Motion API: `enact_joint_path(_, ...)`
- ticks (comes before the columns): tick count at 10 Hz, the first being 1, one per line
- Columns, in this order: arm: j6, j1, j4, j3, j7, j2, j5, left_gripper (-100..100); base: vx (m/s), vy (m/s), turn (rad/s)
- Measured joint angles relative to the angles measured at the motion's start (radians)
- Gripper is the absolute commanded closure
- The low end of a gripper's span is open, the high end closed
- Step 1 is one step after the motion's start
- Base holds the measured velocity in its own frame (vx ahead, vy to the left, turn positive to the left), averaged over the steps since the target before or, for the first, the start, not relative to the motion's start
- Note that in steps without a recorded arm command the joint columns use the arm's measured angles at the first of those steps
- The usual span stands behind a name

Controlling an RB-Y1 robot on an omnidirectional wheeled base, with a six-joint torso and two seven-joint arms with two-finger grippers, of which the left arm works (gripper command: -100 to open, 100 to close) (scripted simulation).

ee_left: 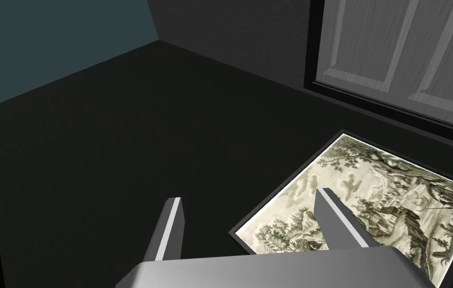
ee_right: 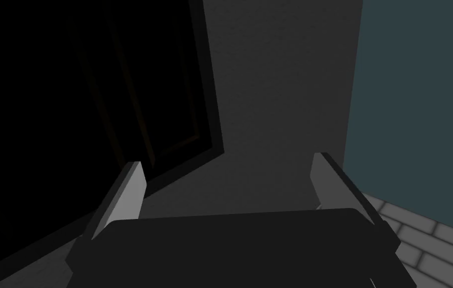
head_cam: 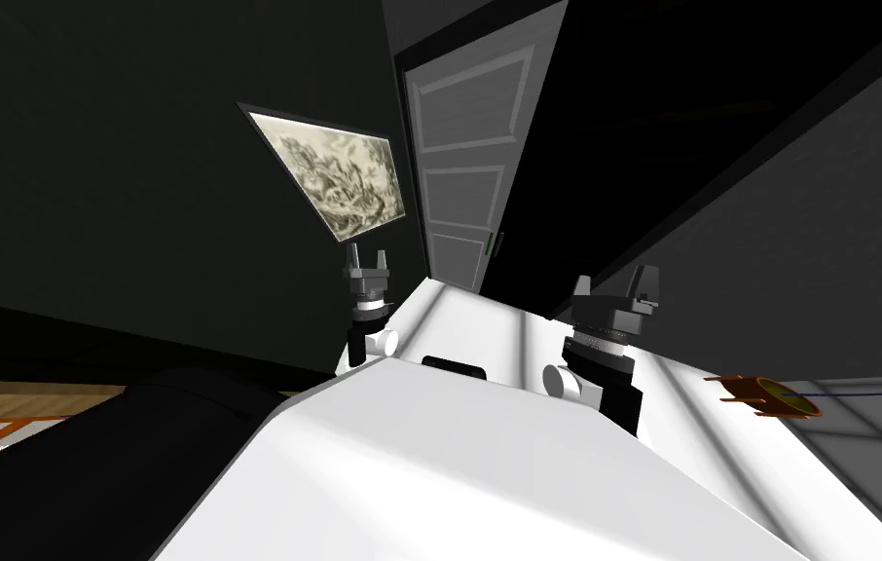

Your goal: Pull the door open

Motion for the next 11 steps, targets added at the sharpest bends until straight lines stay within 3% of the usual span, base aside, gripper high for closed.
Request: enact_joint_path(11, -0.065, 0.020, 0.180, -0.040, 0.183, 0.048, 0.093, -100, 0.153, -0.041, -0.110)
